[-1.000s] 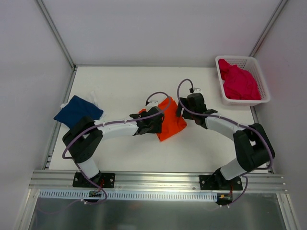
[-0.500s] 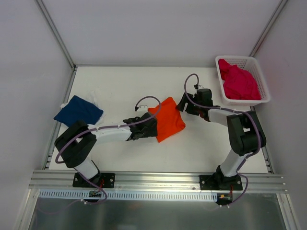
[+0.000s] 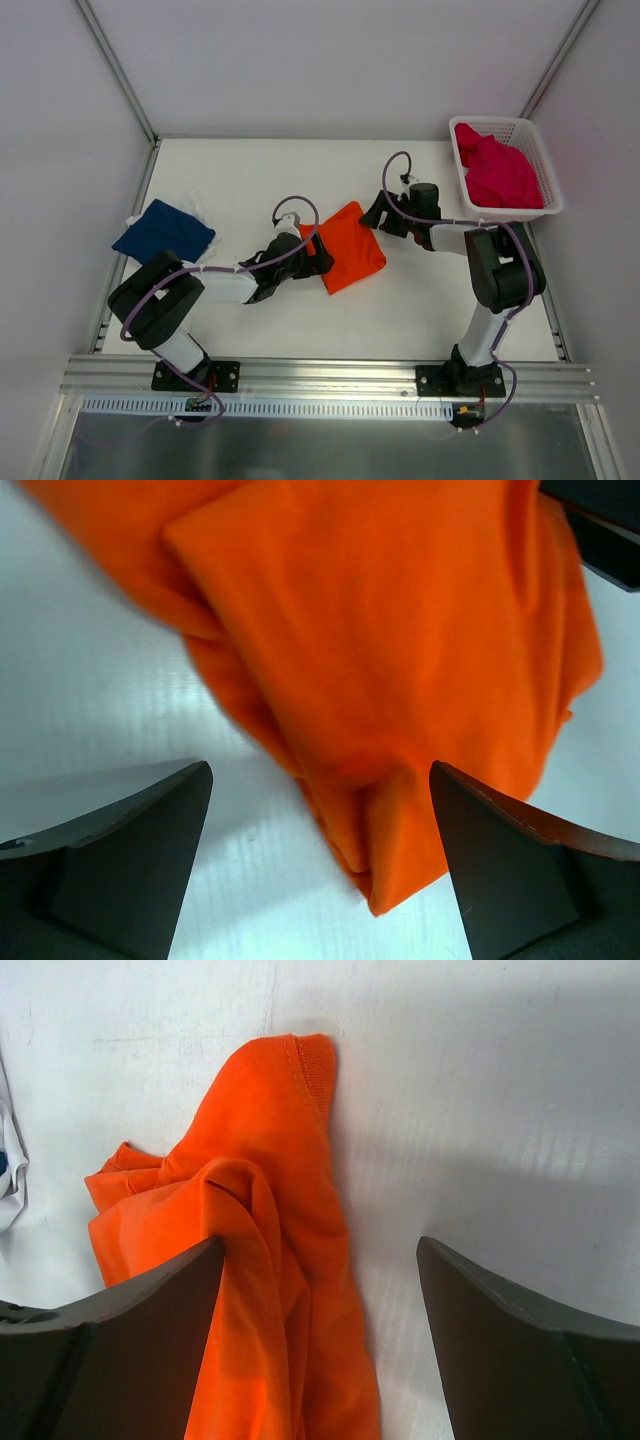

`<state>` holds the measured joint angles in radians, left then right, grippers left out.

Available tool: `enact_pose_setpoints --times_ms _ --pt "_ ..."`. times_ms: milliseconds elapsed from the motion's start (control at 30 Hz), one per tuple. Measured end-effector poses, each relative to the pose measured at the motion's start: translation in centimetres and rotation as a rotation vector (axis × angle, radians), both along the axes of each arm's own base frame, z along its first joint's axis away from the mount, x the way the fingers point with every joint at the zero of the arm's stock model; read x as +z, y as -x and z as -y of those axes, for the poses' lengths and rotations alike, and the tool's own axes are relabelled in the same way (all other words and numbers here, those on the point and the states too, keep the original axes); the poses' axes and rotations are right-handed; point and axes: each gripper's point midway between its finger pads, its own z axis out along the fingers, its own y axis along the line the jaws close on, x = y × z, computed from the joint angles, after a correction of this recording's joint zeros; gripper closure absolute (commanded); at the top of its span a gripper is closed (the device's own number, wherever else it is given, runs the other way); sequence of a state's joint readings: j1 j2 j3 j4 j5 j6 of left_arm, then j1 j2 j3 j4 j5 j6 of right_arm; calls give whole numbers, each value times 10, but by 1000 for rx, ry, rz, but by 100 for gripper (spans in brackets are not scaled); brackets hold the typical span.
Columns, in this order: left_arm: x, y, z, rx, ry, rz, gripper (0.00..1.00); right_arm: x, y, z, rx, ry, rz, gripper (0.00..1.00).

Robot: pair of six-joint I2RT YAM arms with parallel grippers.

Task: Fold and stack the t-shirts
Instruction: Fold the long partially folded tshirt into a neat square, then put the neatly folded tshirt into the corner of the board with both arms

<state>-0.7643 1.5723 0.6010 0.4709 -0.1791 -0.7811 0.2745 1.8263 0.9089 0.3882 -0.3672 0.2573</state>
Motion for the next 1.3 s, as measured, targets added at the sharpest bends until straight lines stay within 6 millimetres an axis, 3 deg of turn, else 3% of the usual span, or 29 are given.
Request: enact_pose_setpoints --times_ms 200,633,1300 --pt "3 6 18 -67 102 5 9 0 0 0 1 0 -2 18" --pt "4 10 21 -75 139 7 9 0 2 -1 8 -6 -4 18" --pt "6 -8 36 -26 275 63 9 2 11 -11 44 -61 -27 18"
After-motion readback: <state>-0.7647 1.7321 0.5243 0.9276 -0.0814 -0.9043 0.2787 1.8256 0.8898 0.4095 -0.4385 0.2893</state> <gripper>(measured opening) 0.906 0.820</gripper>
